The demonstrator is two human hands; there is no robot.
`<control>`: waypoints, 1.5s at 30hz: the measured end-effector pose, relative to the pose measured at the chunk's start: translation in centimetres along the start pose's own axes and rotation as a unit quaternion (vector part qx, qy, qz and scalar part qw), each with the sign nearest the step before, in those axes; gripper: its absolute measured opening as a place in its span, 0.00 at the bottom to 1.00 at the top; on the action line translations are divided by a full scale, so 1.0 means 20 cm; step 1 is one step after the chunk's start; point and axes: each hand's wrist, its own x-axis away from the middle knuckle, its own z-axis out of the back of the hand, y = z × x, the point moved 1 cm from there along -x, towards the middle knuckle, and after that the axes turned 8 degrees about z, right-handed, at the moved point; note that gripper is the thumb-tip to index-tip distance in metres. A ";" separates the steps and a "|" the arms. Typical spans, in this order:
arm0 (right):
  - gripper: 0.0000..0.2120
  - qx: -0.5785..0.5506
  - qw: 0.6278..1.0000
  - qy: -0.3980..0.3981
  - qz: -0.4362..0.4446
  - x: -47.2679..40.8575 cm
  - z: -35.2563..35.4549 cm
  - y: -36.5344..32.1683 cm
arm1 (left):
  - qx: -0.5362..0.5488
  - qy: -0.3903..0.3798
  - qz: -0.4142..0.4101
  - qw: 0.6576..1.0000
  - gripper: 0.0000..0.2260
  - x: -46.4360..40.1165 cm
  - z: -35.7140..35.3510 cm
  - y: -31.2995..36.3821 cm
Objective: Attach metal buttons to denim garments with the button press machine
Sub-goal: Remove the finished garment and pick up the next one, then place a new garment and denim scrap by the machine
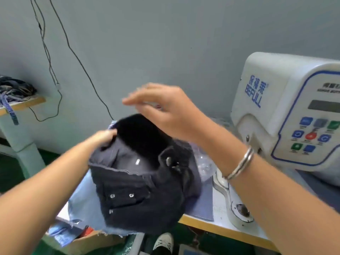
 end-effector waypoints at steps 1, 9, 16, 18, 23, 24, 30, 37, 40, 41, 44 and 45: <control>0.11 0.003 0.998 -0.018 -0.056 0.09 -0.04 0.10 | -0.069 0.006 0.018 0.997 0.13 -0.08 -0.05 -0.14; 0.34 0.020 0.883 -0.240 -0.402 0.72 -0.43 0.57 | -0.130 0.180 -0.155 0.963 0.07 -0.07 -0.09 -0.25; 0.36 0.025 0.895 -0.032 -0.445 0.86 -0.47 0.54 | -0.297 -0.059 -0.027 0.953 0.26 0.08 -0.16 -0.21; 0.37 -0.020 0.876 -0.020 -0.481 0.90 -0.47 0.53 | -0.177 -0.072 -0.050 0.980 0.20 0.04 -0.18 -0.23; 0.25 -0.061 0.920 0.113 -0.370 0.79 -0.41 0.49 | -0.074 -0.186 -0.070 0.977 0.08 -0.06 0.02 0.01; 0.24 -0.064 0.926 0.139 -0.346 0.73 -0.40 0.50 | -0.049 -0.156 -0.089 0.982 0.05 -0.10 0.08 0.10; 0.30 0.024 0.953 0.017 -0.302 0.58 -0.48 0.53 | -0.195 0.264 -0.133 0.935 0.23 -0.29 0.13 0.29; 0.38 0.136 0.938 -0.209 -0.242 0.79 -0.84 0.52 | -0.395 0.027 -0.268 0.878 0.30 -0.17 -0.51 -0.05; 0.37 0.121 0.942 -0.193 -0.245 0.83 -0.88 0.54 | -0.427 0.071 -0.245 0.868 0.25 -0.19 -0.60 -0.11; 0.36 0.113 0.944 -0.186 -0.246 0.85 -0.89 0.55 | -0.413 0.108 -0.256 0.867 0.23 -0.19 -0.62 -0.08; 0.34 0.104 0.948 -0.175 -0.244 0.88 -0.92 0.55 | -0.368 0.169 -0.342 0.848 0.18 -0.17 -0.70 0.09; 0.35 0.102 0.949 -0.172 -0.243 0.88 -0.93 0.55 | -0.365 0.162 -0.372 0.838 0.17 -0.16 -0.74 0.16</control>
